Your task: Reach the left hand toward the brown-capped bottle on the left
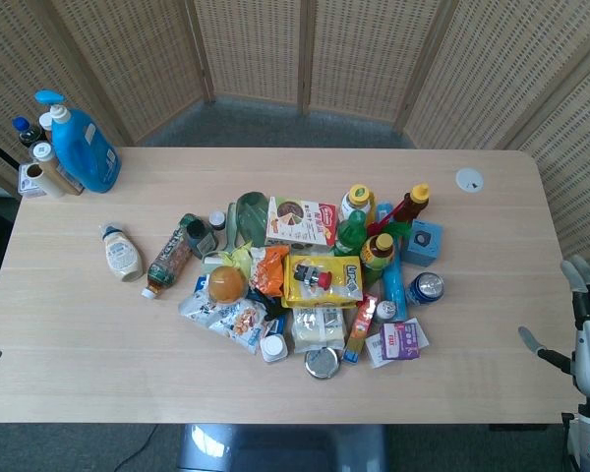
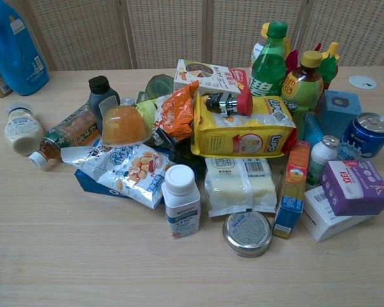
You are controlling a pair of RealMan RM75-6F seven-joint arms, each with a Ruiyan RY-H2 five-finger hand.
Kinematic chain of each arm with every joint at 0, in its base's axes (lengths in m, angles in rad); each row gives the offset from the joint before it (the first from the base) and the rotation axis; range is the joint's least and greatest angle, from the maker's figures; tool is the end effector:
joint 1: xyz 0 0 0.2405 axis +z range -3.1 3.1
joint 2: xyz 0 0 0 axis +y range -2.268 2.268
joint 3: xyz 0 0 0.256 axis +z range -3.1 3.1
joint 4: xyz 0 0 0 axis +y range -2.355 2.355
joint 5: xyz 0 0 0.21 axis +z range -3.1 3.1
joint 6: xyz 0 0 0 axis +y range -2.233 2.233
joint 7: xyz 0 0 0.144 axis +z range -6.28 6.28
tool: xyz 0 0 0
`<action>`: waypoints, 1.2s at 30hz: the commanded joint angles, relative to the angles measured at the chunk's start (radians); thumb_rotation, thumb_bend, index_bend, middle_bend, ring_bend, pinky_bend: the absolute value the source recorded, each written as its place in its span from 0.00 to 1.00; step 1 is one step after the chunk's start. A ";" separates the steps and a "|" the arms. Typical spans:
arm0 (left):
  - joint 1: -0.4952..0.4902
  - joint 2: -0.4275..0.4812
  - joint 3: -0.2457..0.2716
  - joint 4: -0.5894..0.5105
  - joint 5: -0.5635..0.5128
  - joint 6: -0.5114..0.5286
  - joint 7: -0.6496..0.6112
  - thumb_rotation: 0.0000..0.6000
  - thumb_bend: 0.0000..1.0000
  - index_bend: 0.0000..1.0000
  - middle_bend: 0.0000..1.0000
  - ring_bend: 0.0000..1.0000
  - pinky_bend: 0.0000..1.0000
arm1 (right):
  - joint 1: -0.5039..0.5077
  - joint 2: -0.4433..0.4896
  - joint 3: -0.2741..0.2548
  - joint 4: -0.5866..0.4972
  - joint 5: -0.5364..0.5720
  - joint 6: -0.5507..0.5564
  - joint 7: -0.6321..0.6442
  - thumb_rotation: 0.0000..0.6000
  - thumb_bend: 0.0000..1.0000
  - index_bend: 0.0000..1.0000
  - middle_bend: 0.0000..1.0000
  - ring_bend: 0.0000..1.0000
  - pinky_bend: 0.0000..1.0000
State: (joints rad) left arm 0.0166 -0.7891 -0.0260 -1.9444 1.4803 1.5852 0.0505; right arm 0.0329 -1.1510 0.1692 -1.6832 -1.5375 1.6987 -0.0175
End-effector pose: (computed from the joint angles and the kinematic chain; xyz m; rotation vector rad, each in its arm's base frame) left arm -0.2759 0.1439 0.2379 -1.2926 -0.8753 -0.8292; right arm -0.2795 -0.1822 0.1881 1.1620 -0.7334 1.1458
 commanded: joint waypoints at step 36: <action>-0.652 -0.710 0.053 1.354 0.249 -0.688 -0.064 1.00 0.01 0.00 0.00 0.00 0.00 | 0.011 -0.001 0.047 0.046 0.130 -0.061 0.030 1.00 0.00 0.00 0.00 0.00 0.00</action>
State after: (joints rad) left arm -0.5951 -1.4416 0.0001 -0.6540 1.7190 0.9475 0.0085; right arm 0.0414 -1.1498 0.2130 -1.6415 -1.4128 1.6425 0.0146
